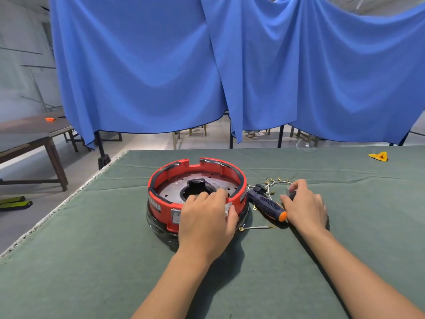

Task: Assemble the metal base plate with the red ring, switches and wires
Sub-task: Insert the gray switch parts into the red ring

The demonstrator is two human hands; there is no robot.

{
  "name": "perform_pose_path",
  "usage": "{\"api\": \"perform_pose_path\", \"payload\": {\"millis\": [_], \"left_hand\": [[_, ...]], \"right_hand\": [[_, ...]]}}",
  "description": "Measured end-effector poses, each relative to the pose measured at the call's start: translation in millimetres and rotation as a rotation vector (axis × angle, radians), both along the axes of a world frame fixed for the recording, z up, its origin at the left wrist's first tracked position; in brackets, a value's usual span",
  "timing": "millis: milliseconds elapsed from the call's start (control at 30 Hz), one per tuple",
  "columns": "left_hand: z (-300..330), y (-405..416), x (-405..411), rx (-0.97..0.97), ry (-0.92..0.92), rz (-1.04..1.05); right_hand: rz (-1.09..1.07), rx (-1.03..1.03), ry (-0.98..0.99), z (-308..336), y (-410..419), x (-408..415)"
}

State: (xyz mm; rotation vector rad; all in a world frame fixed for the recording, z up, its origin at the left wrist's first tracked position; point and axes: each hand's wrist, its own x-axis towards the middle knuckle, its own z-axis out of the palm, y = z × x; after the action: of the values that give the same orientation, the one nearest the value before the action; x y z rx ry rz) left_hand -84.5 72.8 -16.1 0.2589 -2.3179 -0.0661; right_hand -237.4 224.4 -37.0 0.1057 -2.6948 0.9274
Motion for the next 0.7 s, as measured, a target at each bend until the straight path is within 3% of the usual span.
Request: {"api": "perform_pose_path", "payload": {"millis": [167,300,400,500,600,700], "left_hand": [[0.7,-0.4,0.9,0.002,-0.022,-0.006],[1.8,0.0,2.6,0.009,-0.005,-0.017],[2.9,-0.7,4.9,0.015,0.005,-0.025],[4.3,-4.7,10.8,0.023,0.026,-0.043],[4.8,-9.5,16.4,0.045,0.046,-0.071],[4.9,-11.3,19.6,0.073,0.048,-0.112]], "right_hand": [[-0.013,-0.151,0.182,3.1,-0.8,5.7],[0.182,-0.268,0.384,18.6,-13.4,25.9],[0.495,-0.681,0.045,36.7,-30.8,46.2],[0.651,-0.991,-0.383,47.0,-38.8,58.3],[0.69,-1.106,-0.586,49.7,-40.2,63.4],[0.678,-1.083,-0.63,50.8,-43.1,67.5]]}}
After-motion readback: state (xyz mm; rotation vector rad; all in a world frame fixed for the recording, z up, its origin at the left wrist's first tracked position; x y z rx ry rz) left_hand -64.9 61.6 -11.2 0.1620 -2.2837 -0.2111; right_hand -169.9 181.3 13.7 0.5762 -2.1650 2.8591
